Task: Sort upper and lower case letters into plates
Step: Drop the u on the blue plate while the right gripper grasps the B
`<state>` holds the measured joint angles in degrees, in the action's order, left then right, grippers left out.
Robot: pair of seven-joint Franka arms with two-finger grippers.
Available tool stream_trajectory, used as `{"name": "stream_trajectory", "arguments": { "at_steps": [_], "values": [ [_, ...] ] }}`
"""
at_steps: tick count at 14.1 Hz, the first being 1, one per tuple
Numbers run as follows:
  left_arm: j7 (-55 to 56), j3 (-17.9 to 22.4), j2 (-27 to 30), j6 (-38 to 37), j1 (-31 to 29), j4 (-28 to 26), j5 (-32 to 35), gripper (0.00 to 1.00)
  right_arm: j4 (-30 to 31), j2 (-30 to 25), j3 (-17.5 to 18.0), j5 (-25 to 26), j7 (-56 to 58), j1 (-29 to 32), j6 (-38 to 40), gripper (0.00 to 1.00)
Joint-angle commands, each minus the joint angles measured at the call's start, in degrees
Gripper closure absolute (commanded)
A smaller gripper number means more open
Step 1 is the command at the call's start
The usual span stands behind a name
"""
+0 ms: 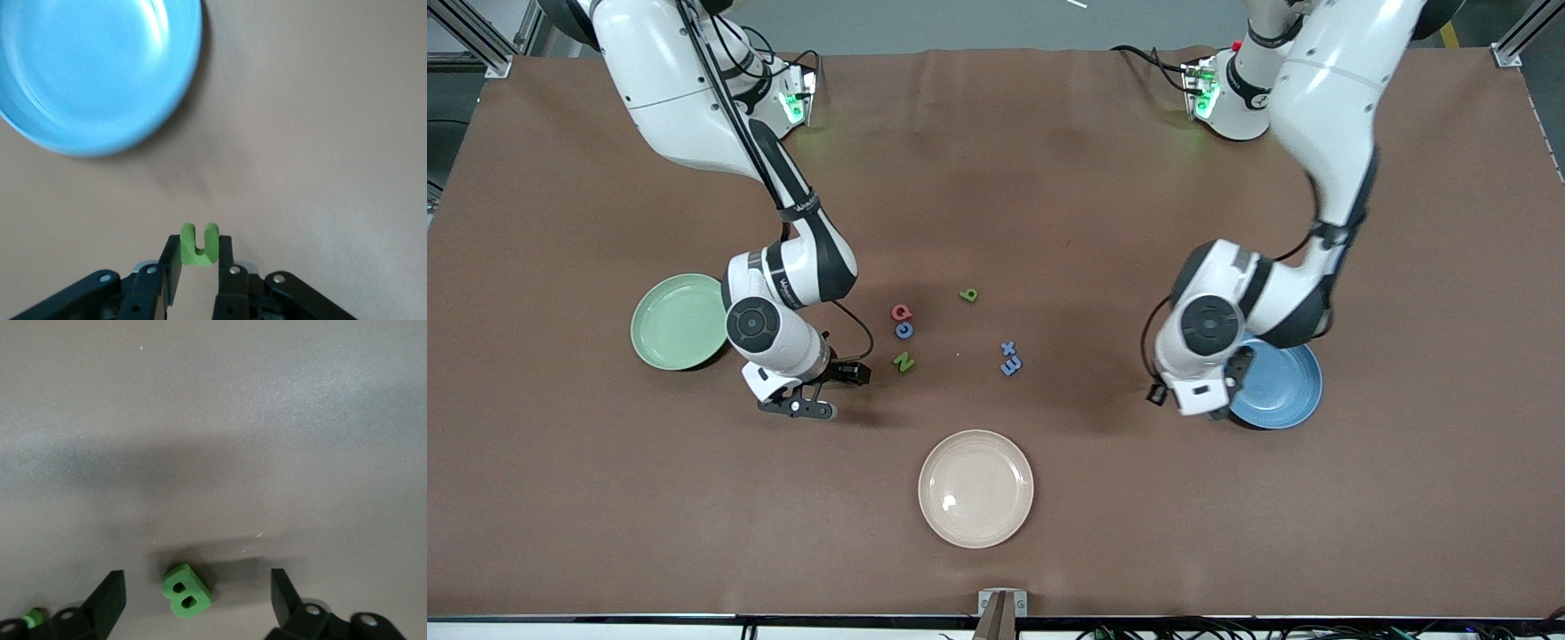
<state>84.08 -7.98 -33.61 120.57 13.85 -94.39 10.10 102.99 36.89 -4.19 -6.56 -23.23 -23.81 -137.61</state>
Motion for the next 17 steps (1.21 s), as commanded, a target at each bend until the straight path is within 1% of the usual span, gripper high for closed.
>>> {"name": "stream_trajectory", "arguments": {
  "at_steps": [1, 3, 6, 9, 11, 12, 13, 14, 15, 16, 17],
  "values": [
    [-7.1, -0.7, 3.2, -3.9, -3.9, -1.8, 1.0, 1.00, -1.0, 1.1, 0.2, -1.4, -0.4, -0.1, -0.3, 0.17],
    [-12.9, -0.7, 3.2, -3.9, -8.2, -3.3, 1.1, 1.00, -1.0, 1.2, 0.2, -1.4, -0.4, -0.3, -0.2, 0.27],
    [-19.5, -0.8, 2.6, -3.8, -13.0, -5.4, 1.1, 0.99, -1.0, 1.3, 0.2, -1.4, -0.4, -0.4, -0.3, 0.38],
    [-23.3, -0.7, 1.4, -1.6, -15.9, -6.9, 1.1, 0.97, -1.0, 1.4, 0.2, -1.4, -0.4, -0.8, -0.6, 0.45],
    [-25.0, -0.6, 0.6, 1.3, -17.4, -8.0, 1.1, 0.96, -1.1, 1.6, 0.2, -1.5, -0.4, -0.8, -0.7, 0.47],
    [-25.9, -0.5, 0.1, 2.8, -18.0, -8.7, 1.1, 0.92, -1.1, 1.9, 0.2, -1.5, -0.4, -0.8, -0.7, 0.49],
    [-26.6, -0.5, -0.4, 4.6, -18.7, -9.1, 1.5, 0.83, -1.2, 1.9, 0.2, -1.5, -0.4, -0.8, -0.7, 0.51],
    [-27.5, -0.5, -0.5, 5.7, -19.0, -9.6, 3.6, 0.73, -1.2, 1.9, 0.2, -1.5, -0.4, -0.8, -0.7, 0.54],
    [-27.7, -0.5, -0.8, 5.7, -19.3, -9.6, 5.3, 0.56, -1.1, 1.9, 0.2, -1.5, -0.4, -0.8, -0.7, 0.56],
    [-27.7, -0.6, -0.8, 5.7, -20.1, -9.5, 5.5, 0.37, -1.1, 1.9, 0.2, -1.5, -0.4, -0.8, -0.7, 0.59],
    [-27.6, -0.7, -0.3, 5.7, -20.0, -9.6, 5.5, 0.03, -1.1, 1.9, 0.2, -1.5, -0.4, -0.8, -0.6, 0.62]
  ]
}}
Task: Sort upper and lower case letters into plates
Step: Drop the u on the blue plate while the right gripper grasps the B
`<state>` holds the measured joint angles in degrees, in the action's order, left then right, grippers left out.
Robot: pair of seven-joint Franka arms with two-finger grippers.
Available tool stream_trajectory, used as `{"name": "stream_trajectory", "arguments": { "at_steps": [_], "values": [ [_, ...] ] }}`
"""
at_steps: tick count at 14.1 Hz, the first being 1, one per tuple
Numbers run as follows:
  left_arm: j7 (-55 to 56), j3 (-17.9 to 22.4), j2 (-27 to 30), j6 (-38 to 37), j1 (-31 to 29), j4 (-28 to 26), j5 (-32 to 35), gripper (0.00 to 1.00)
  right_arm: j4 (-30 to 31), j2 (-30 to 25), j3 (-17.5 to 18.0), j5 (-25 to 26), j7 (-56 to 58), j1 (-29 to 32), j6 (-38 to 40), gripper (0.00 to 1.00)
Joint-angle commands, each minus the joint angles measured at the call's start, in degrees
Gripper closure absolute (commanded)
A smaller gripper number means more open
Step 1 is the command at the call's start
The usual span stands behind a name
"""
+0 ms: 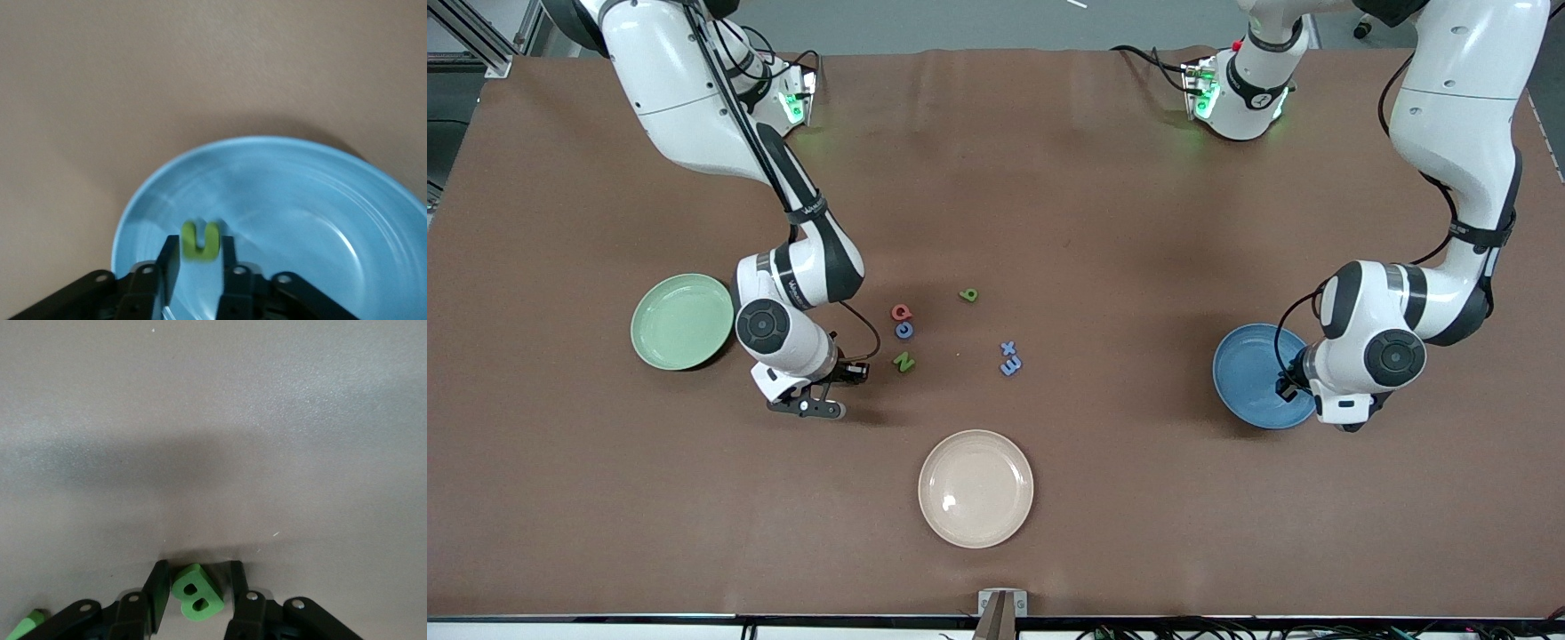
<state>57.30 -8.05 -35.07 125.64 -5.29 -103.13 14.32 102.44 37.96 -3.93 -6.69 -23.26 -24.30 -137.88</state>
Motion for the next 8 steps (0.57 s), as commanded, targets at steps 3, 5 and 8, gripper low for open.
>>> {"name": "stream_trajectory", "arguments": {
  "at_steps": [3, 5, 8],
  "values": [
    [0.5, -1.5, 2.5, 0.2, -0.8, -0.6, 0.4, 0.00, -0.7, 0.8, 0.1, -1.4, -0.3, -0.3, -0.3, 0.71],
    [4.1, -4.6, 3.5, 0.0, -0.8, -0.3, -1.7, 0.00, -0.7, 0.8, 0.0, -1.4, -0.3, -0.3, -0.4, 0.79],
    [10.0, -10.8, 4.6, -1.0, -0.5, 0.3, -2.0, 0.00, -0.7, 0.8, 0.0, -1.4, 0.1, -0.2, -0.3, 0.90]
  ]
}}
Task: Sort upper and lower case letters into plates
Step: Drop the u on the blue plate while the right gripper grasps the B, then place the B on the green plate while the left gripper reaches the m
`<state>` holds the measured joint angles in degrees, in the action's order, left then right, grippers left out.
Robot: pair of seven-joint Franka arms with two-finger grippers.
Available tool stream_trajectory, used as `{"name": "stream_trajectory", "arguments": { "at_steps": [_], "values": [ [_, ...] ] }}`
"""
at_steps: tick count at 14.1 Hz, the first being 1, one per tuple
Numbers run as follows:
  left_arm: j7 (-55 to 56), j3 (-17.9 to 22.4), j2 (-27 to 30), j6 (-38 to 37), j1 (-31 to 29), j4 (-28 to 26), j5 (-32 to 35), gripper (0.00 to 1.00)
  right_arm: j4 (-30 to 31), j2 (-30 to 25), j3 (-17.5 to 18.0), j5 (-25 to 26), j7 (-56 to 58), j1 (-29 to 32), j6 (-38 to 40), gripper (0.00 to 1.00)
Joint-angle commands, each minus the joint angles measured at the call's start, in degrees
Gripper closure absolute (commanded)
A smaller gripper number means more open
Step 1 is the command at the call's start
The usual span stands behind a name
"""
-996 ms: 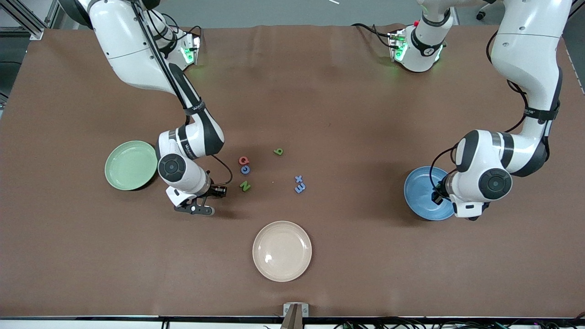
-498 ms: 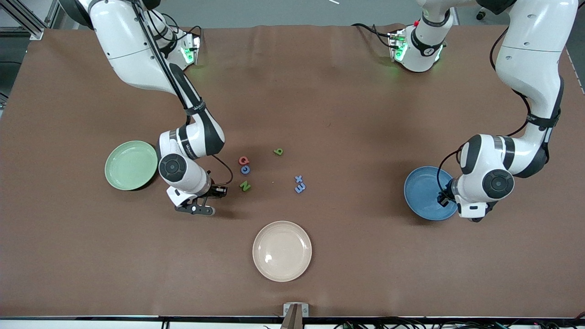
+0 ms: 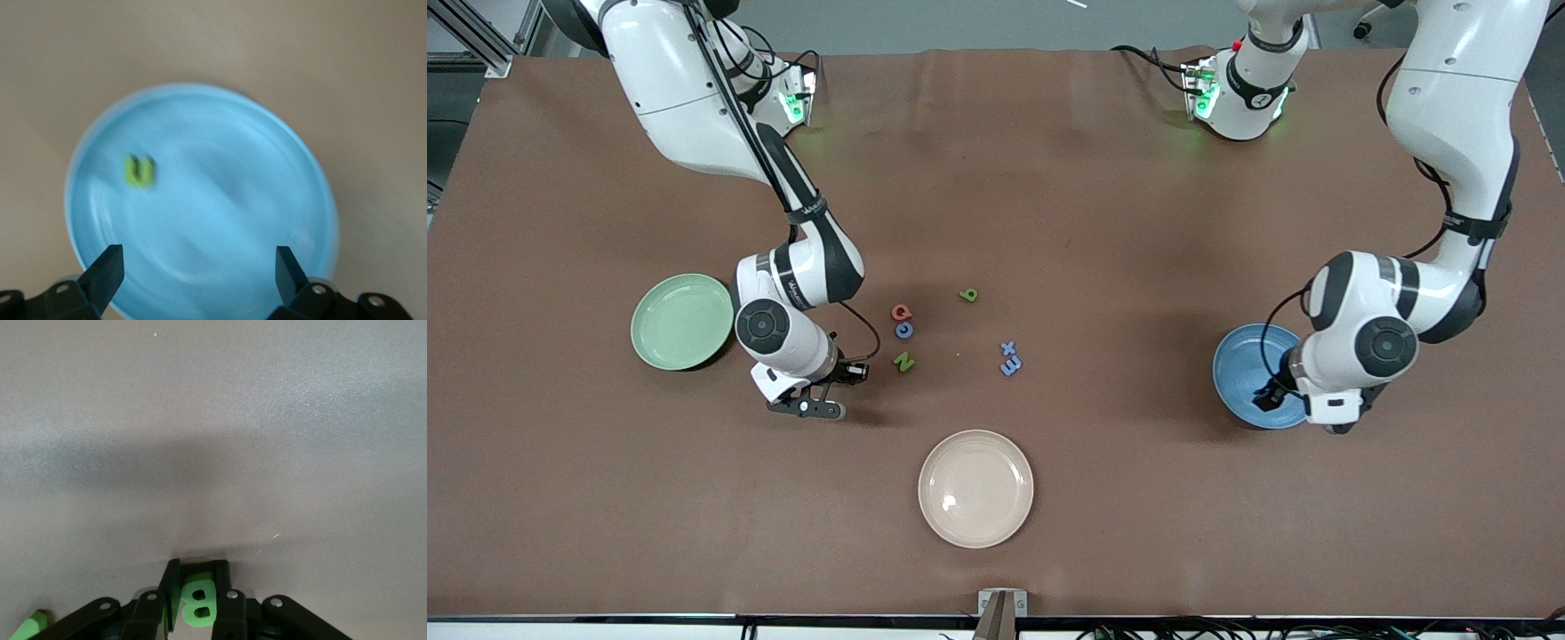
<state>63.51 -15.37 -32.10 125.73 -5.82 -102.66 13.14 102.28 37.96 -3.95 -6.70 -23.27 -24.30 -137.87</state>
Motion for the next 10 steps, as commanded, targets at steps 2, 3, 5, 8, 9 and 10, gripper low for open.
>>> {"name": "stream_trajectory", "arguments": {
  "at_steps": [2, 3, 5, 8, 9, 10],
  "values": [
    [8.4, -7.5, 1.6, -1.1, 0.0, 0.8, -0.8, 0.00, -0.8, 0.7, 0.0, -1.4, 0.4, -0.1, -0.2, 0.96],
    [8.8, -9.2, 1.4, -1.1, 0.3, 1.3, -0.8, 0.00, -0.8, 0.7, 0.0, -1.4, 0.5, 0.0, 0.0, 0.97],
    [9.9, -10.9, 0.6, -1.1, 2.4, 3.6, -0.9, 0.01, -1.0, 0.4, 0.1, -1.4, 0.5, 0.4, 0.6, 0.97],
    [15.7, -10.8, -4.6, -1.1, 9.1, 11.3, -1.3, 0.05, -0.8, -3.7, 0.1, -1.4, 0.9, 1.1, 7.6, 0.97],
    [20.7, -10.7, -7.2, -1.1, 11.7, 15.0, -1.5, 0.05, -0.2, -6.4, 0.1, -1.4, 1.9, 1.6, 10.1, 0.97],
    [23.4, -10.6, -8.8, -1.1, 13.7, 17.5, -1.5, 0.05, 1.2, -9.2, 0.0, -1.4, 3.4, 2.2, 12.0, 0.97]
  ]
}}
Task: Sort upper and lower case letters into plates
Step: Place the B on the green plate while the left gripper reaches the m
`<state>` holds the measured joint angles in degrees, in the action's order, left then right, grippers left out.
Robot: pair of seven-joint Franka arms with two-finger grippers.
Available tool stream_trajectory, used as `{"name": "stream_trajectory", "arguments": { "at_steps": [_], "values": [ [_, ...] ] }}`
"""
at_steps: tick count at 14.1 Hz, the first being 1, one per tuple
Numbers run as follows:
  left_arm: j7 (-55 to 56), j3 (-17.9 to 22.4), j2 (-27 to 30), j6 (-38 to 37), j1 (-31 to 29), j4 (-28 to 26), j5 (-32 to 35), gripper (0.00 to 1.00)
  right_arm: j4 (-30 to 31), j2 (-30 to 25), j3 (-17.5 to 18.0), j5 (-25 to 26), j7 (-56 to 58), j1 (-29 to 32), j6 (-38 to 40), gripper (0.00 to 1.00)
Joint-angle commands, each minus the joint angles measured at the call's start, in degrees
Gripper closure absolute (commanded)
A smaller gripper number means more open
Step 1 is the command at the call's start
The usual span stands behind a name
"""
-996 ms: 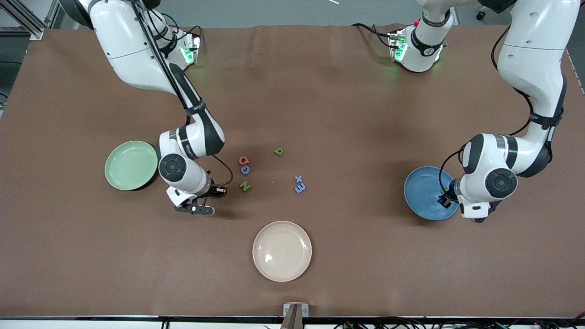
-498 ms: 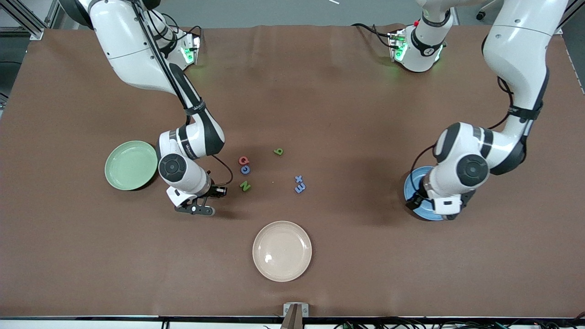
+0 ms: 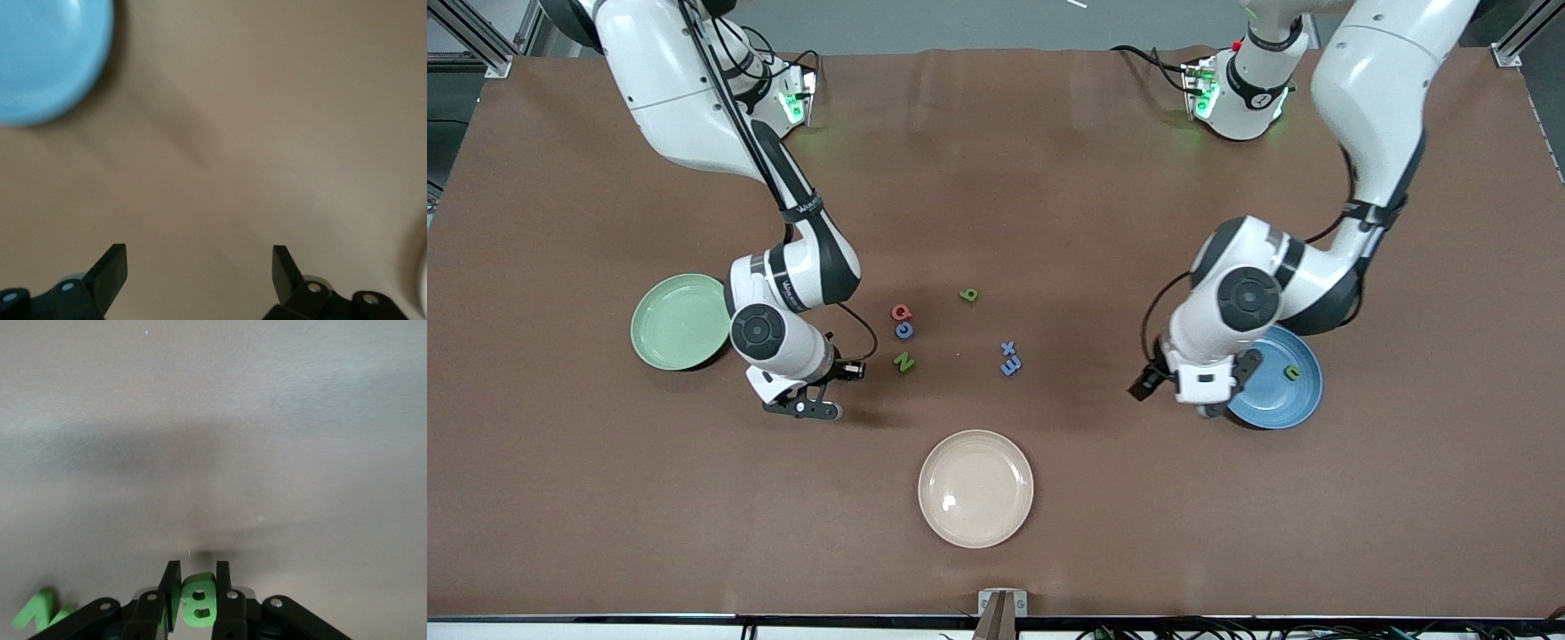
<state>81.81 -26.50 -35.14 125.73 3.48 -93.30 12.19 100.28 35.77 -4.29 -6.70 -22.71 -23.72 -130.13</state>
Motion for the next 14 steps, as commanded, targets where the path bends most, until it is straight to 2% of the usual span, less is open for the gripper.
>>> {"name": "stream_trajectory", "arguments": {
  "at_steps": [1, 3, 4, 6, 8, 11, 14],
  "values": [
    [6.1, 0.8, -7.2, -1.1, 6.1, 9.5, -0.7, 0.05, 5.7, -10.4, 0.3, -1.4, 5.5, 3.0, 5.1, 0.97],
    [6.7, 0.8, -9.6, -1.1, 9.2, 12.3, -0.6, 0.08, 11.7, -16.1, 0.3, -1.3, 12.6, 5.8, 4.5, 0.97],
    [8.2, 2.1, -11.3, -1.1, 11.5, 14.4, -0.6, 0.09, 14.6, -18.6, 0.2, -1.3, 14.8, 7.1, 4.4, 0.97],
    [10.9, 7.5, -14.2, -1.0, 18.6, 18.5, -1.0, 0.11, 19.8, -22.8, 0.1, -1.1, 19.7, 10.4, 3.9, 0.97],
    [11.6, 10.9, -17.2, -0.8, 23.7, 21.7, -1.2, 0.12, 24.7, -26.4, 0.1, -0.8, 24.6, 13.9, 2.4, 0.97],
    [11.9, 12.3, -19.4, -0.8, 26.1, 24.0, -1.2, 0.13, 29.6, -28.7, 0.0, -0.5, 34.3, 20.6, -0.3, 0.97],
    [12.0, 14.1, -20.9, -0.8, 29.3, 24.1, -1.2, 0.18, 29.7, -28.2, 0.0, -0.3, 42.6, 26.7, -0.8, 0.97]
  ]
}}
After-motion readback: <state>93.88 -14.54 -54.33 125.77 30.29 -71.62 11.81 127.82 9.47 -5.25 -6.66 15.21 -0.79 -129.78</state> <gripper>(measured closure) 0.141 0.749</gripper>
